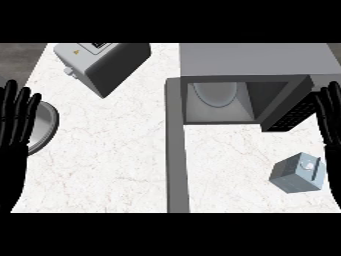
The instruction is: Pick up the milk, place it into the microwave and close the microwave
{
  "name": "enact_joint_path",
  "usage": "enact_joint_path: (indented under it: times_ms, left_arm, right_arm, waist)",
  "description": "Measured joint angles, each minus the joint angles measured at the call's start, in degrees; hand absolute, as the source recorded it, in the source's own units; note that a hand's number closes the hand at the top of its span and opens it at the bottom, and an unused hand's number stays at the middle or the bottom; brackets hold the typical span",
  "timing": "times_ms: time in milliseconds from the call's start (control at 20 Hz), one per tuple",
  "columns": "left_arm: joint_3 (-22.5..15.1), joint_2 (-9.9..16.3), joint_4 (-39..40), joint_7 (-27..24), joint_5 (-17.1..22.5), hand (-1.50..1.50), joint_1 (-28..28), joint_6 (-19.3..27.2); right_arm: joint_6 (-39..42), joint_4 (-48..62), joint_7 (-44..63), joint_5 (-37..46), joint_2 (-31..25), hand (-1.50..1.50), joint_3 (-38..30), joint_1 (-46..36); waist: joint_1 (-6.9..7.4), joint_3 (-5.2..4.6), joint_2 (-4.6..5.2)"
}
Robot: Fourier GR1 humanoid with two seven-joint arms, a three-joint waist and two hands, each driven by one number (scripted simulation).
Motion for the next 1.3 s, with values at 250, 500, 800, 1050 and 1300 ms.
enact_joint_path:
  times_ms: [250, 500, 800, 1050, 1300]
  left_arm:
    - [2.3, 1.9, 1.2, -0.6, 2.4, -1.50, -1.9, -2.8]
    - [4.0, 1.1, 3.2, 1.0, 5.6, -1.50, -1.7, -3.1]
    - [4.7, 0.3, 1.0, 2.8, 7.9, -1.50, 1.1, -4.2]
    - [3.4, -1.1, -2.7, 3.3, 6.9, -1.50, 5.0, -4.2]
    - [1.5, -2.5, -7.6, 3.8, 6.0, -1.50, 9.9, -4.8]
  right_arm:
    - [0.3, -1.4, 1.8, -2.4, -1.7, -1.50, -5.1, -0.5]
    - [-0.5, -2.7, 6.3, -8.0, -1.1, -1.50, -9.3, 0.0]
    - [0.0, -0.9, 7.7, -11.9, -1.6, -1.50, -13.6, -0.5]
    - [1.2, 1.9, 6.0, -11.3, -1.5, -1.50, -14.8, 1.2]
    - [3.0, 4.7, 3.1, -10.2, -0.7, -1.50, -15.4, 4.5]
  waist:
    - [0.02, -0.76, 0.65]
    - [-0.06, -0.97, 0.80]
    - [0.14, -1.03, 0.86]
    - [0.23, -1.04, 0.86]
    - [0.28, -1.04, 0.87]
